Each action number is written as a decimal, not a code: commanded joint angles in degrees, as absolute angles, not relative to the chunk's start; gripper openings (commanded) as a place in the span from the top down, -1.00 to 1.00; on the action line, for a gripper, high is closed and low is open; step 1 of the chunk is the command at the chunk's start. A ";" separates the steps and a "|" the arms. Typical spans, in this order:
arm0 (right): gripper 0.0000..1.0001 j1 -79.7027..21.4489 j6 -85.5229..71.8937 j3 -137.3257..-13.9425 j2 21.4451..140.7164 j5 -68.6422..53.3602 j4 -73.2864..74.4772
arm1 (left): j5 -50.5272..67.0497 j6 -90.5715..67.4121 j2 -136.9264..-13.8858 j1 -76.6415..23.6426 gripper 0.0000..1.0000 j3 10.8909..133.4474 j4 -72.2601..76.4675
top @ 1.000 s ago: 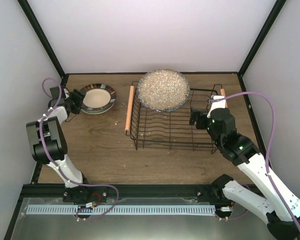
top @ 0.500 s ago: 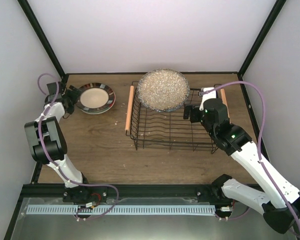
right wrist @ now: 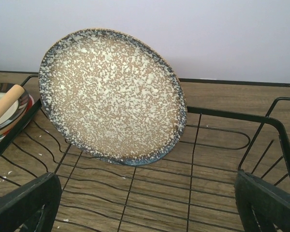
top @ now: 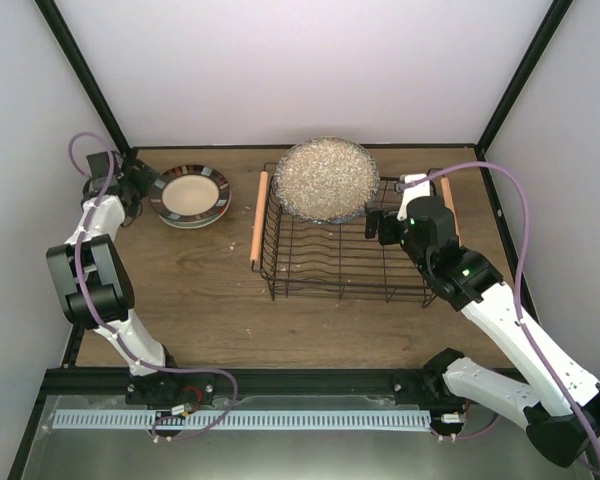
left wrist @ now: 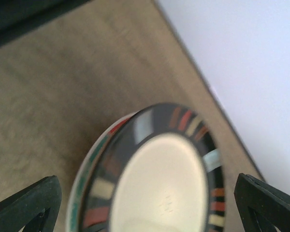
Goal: Unload the plates from the dish rack
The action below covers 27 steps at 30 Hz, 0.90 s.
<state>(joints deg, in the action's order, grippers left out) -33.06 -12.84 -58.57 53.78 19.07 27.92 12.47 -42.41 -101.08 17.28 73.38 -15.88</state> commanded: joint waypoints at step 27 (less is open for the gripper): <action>-1.00 -32.62 -16.17 -61.35 49.44 21.07 29.86 | 54.56 18.06 -122.26 -11.93 -0.97 122.19 -15.93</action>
<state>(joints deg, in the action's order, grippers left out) -33.06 -14.55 -58.46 51.46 19.16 27.99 61.52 -2.59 -125.19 -8.05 122.69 -5.34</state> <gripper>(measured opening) 0.997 0.986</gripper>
